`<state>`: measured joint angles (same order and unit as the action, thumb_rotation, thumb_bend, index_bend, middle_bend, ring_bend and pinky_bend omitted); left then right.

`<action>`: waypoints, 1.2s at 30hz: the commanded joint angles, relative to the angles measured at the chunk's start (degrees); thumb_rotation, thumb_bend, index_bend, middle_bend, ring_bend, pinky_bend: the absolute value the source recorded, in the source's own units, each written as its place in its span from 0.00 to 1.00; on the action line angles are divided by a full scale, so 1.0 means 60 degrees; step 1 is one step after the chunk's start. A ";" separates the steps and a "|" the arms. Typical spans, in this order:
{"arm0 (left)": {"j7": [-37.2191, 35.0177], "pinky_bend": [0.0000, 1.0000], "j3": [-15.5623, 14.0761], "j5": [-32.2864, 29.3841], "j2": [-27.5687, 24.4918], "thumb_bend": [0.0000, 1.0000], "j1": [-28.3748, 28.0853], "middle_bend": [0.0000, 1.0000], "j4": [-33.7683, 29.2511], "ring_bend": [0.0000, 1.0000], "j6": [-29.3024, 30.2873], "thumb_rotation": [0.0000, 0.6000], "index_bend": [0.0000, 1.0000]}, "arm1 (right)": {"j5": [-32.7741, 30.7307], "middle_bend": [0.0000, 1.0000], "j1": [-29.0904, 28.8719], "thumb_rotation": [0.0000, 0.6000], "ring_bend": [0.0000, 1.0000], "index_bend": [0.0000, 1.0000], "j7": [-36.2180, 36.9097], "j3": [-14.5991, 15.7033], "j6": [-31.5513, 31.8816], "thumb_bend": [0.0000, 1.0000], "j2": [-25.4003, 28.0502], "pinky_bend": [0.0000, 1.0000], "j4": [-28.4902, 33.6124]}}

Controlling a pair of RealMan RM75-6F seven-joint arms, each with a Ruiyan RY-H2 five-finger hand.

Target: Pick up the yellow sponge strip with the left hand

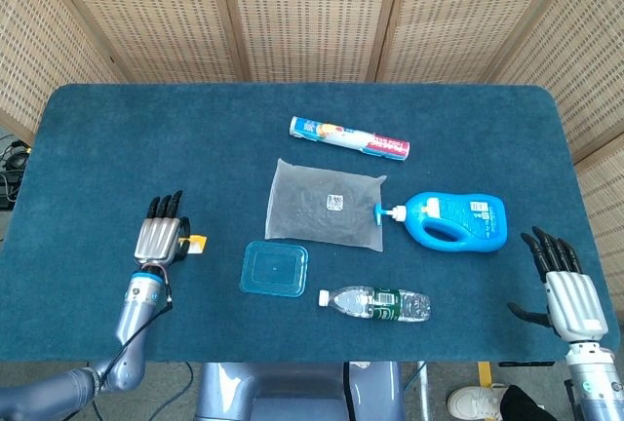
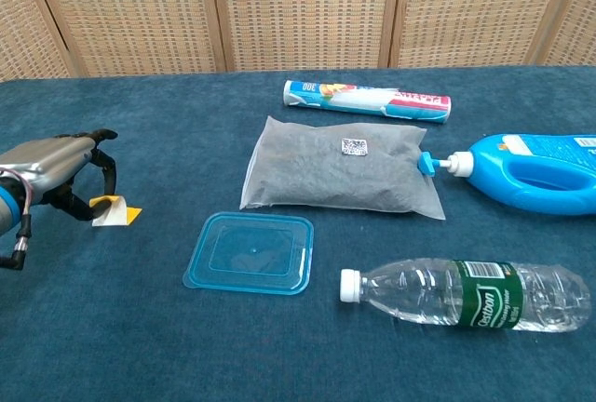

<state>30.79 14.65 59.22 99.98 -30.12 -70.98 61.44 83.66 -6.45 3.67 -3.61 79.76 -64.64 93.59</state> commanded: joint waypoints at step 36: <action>-0.9736 0.00 -0.0918 0.3141 -0.4846 0.46 0.2666 0.00 -0.8672 0.00 -0.1111 1.00 0.57 | 0.0204 0.00 0.0061 1.00 0.00 0.00 -0.0135 0.0038 0.0276 0.00 -0.0024 0.00 0.0085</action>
<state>-21.50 13.82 70.83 73.05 -17.48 -118.73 56.63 84.85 -6.10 2.83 -3.38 81.39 -64.80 94.08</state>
